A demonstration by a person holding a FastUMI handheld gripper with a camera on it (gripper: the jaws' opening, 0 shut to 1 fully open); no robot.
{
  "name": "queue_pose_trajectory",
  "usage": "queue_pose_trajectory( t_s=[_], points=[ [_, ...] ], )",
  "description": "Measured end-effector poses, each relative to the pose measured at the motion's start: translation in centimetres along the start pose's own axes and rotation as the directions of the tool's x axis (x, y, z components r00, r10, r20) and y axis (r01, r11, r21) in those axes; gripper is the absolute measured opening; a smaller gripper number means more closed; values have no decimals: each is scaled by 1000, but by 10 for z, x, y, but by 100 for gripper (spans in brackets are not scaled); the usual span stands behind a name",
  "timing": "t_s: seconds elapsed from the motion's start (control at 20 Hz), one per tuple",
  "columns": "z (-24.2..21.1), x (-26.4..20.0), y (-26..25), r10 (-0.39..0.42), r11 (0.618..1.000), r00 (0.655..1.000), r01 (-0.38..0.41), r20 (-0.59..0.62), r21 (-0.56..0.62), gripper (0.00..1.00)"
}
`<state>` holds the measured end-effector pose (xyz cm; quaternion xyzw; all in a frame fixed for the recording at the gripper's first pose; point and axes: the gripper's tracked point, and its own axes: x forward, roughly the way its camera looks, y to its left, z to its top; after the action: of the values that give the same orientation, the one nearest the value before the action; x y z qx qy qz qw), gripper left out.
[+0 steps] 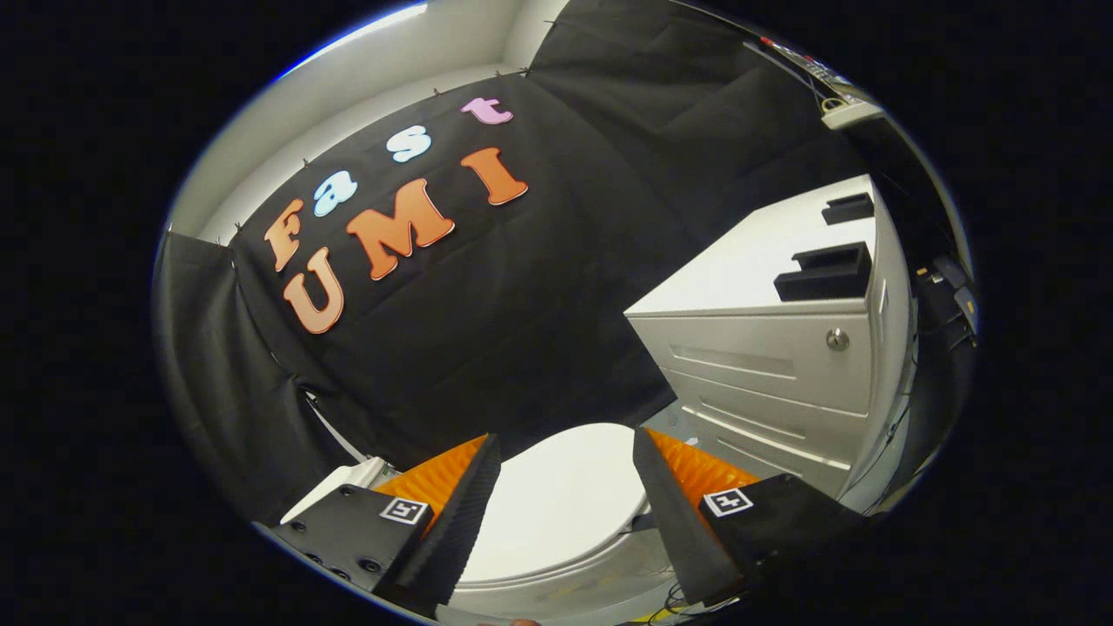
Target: Open the toilet lid.
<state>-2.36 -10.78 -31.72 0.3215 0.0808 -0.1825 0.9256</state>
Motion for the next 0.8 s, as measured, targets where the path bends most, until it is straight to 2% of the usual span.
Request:
queue_pose_trajectory(
  t_s=[0.1,0.3,0.5,0.8],
  points=[
    [-20,5,-13,-14,999,1000,15,-15,36,99],
    [-61,15,-39,-59,997,996,62,-68,37,99],
    [-78,24,-55,-71,988,995,80,-73,128,99],
    [-111,42,-83,-109,970,988,130,-112,206,99]
  ],
)
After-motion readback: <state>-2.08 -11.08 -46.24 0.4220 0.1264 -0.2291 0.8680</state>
